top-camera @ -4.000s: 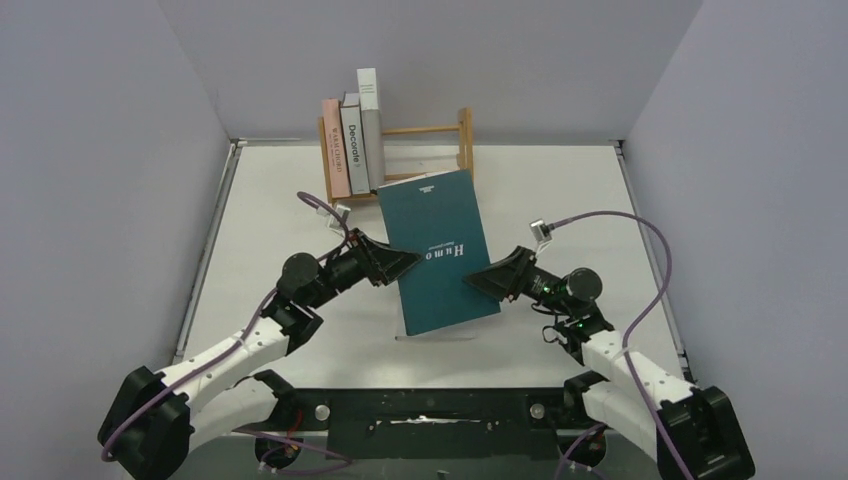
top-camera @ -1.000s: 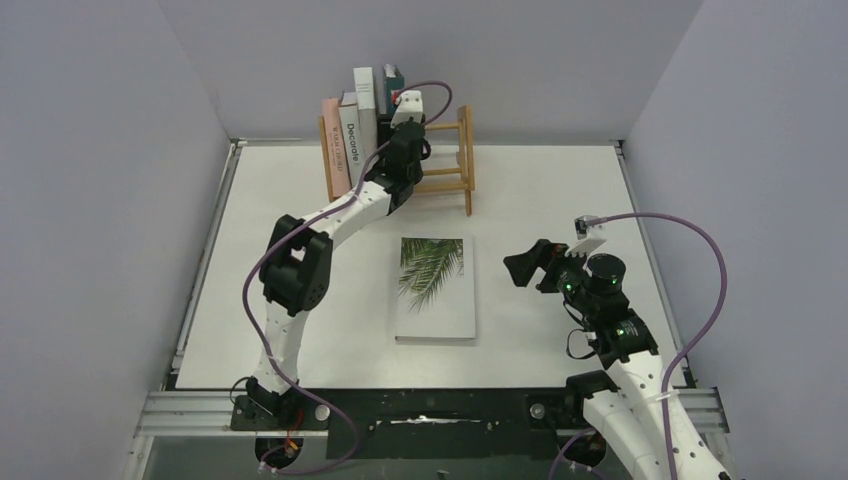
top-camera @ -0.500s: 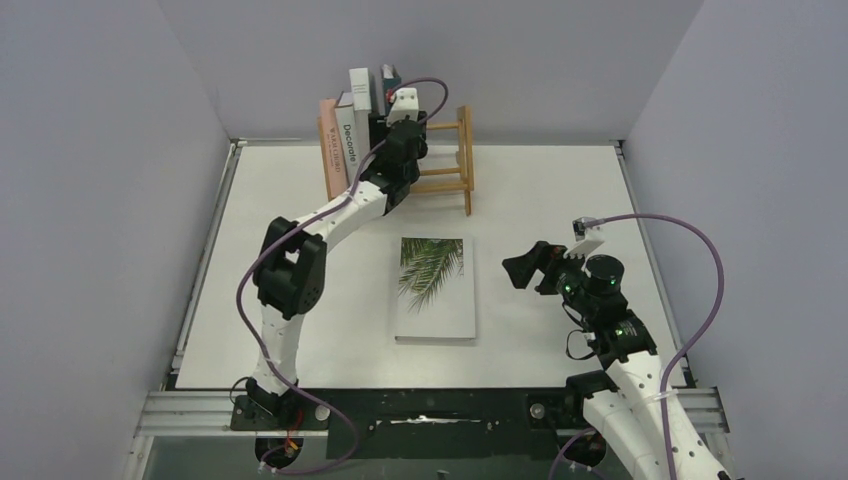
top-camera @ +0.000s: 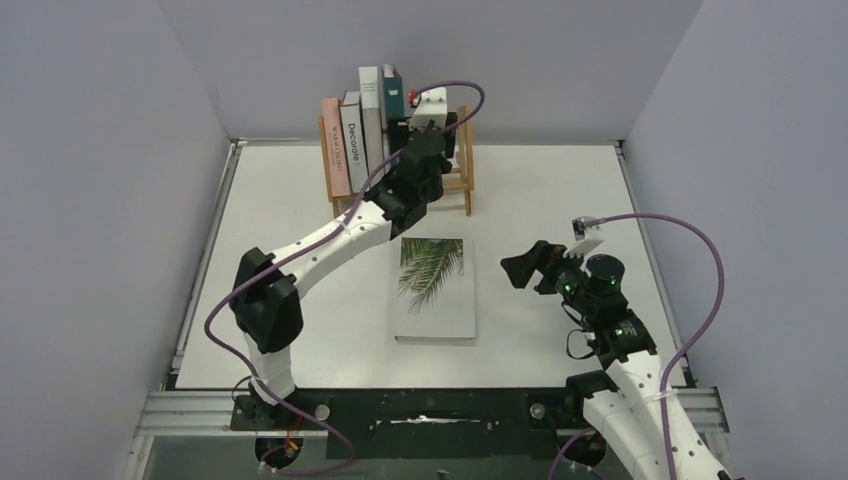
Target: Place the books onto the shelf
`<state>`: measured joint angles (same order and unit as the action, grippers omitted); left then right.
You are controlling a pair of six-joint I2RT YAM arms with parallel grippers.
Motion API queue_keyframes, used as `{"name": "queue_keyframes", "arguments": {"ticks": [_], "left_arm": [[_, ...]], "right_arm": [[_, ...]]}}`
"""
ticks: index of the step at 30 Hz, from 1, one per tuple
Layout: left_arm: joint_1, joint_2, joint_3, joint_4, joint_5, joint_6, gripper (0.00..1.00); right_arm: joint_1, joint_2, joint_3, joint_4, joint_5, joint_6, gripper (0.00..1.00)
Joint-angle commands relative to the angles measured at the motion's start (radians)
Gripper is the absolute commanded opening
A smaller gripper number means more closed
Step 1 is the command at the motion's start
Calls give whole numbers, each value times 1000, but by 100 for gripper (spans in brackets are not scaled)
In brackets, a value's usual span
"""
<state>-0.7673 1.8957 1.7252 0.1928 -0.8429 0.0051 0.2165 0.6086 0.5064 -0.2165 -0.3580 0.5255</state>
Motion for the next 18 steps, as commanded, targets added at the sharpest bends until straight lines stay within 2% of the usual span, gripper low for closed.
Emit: {"name": "queue_keyframes", "arguments": {"ticks": [1,4,8,13,18], "left_arm": [[-63,-193,-101,-89,-67,-110,66],[-78,-356,-296,-160,11,-300,64],[-125,-582,-592,-150,44,-424,62],[-161,-718,-784,-236,73,-549,62],[-167,-780,-927,-267,93,-656,62]], "right_arm": [[-2,35,-5,87,-57,27,94],[2,125,-29,144,-130,66,94],[30,206,-85,260,-158,125,94],[112,303,-97,323,-119,148,94],[212,378,-81,353,-38,172,94]]}}
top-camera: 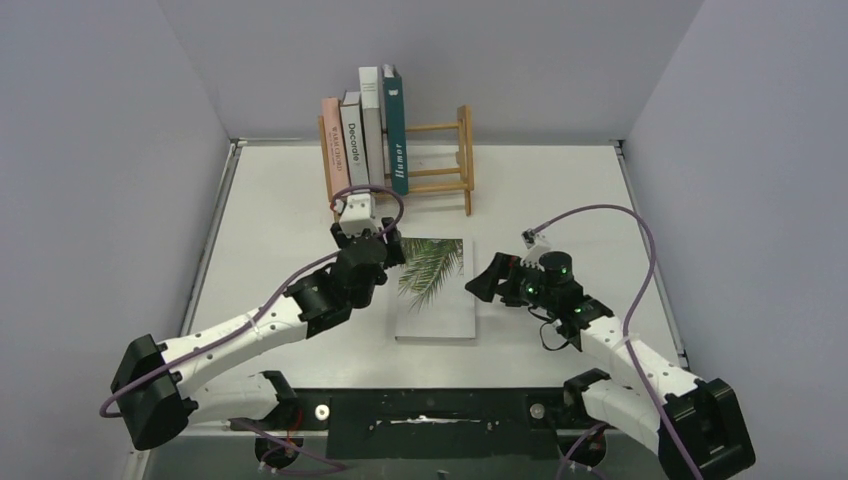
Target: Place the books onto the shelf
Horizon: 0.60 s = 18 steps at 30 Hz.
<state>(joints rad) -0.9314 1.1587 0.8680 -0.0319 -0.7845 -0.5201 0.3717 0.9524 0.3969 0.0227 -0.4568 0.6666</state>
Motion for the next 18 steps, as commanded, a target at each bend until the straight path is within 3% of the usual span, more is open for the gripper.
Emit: {"name": "queue_keyframes", "arguments": {"ticks": [1,6,12,18], "left_arm": [[-3,-55,-97,-44,38,-149,62],[5,-110,-196,-59,63,-237,62],[55,-105,-260,-33,188,-303,62],[198,-105,-397,134,458,-346,62]], "right_arm": [[66,52,31,122,68,37,94],[91,99,35,130,81,53,94],[101,132,59,103,119,48,93],[116,173,64,110,141,70,91]]}}
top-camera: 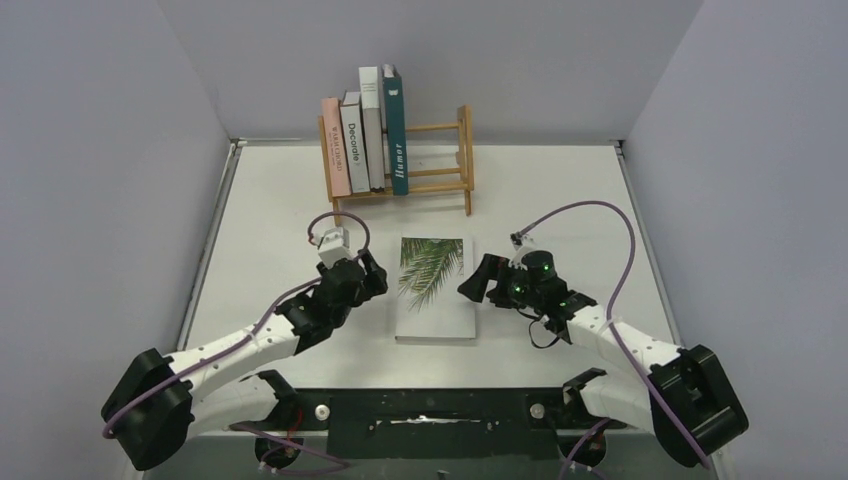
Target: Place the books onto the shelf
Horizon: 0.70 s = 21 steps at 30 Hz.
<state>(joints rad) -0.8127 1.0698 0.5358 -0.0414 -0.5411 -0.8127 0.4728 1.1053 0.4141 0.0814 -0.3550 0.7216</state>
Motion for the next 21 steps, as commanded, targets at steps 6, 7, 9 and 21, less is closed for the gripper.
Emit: {"name": "queue_keyframes", "arguments": {"ticks": [6,7,9,21], "left_arm": [[118,28,-91,214,324,-63,63],[122,41,-95,231,347,-70,63],[125,71,-106,277,388,-83,63],[128,196,-119,387,486,-120,63]], "right_arm": [[35,77,56,89,36,22,92],[39,90,59,96,34,24,91],[47,110,65,107,33,28,91],[80,181,68,172,31,53,91]]}}
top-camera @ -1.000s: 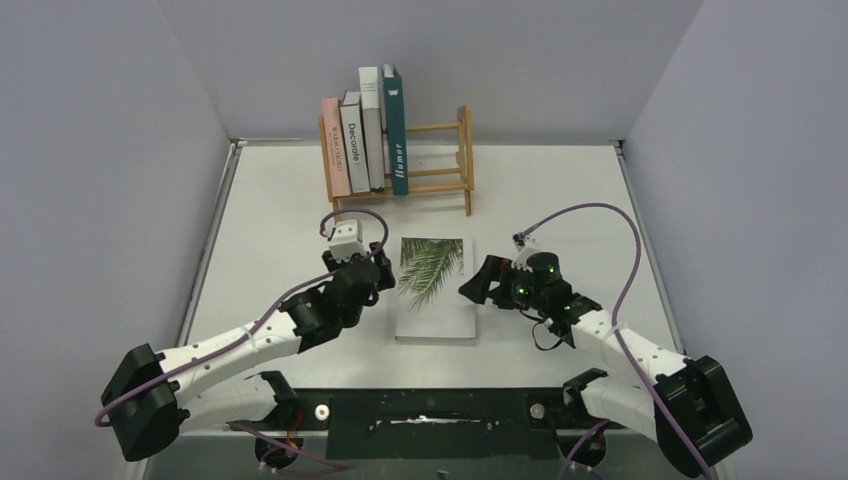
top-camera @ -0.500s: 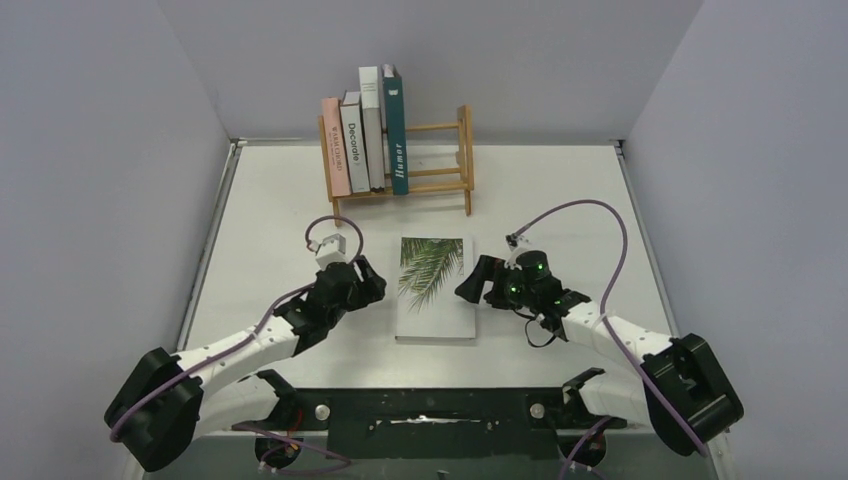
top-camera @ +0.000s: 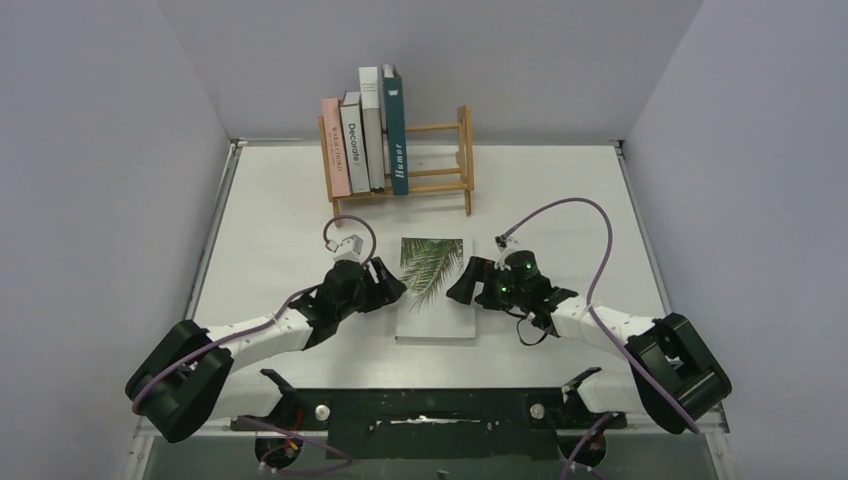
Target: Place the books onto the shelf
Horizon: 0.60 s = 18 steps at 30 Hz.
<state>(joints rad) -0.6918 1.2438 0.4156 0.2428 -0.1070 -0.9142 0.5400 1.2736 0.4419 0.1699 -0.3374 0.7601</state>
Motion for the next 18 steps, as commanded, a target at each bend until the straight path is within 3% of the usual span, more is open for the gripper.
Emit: {"name": "queue_keyframes", "arguments": {"ticks": [1,18], "left_arm": [[9,34,0,106,55,-21,63],[15,236,12,264,205,-51,63]], "right_arm": [[15,17,40,88,13,16,91],[35,94,44,161,-20,28,90]]}}
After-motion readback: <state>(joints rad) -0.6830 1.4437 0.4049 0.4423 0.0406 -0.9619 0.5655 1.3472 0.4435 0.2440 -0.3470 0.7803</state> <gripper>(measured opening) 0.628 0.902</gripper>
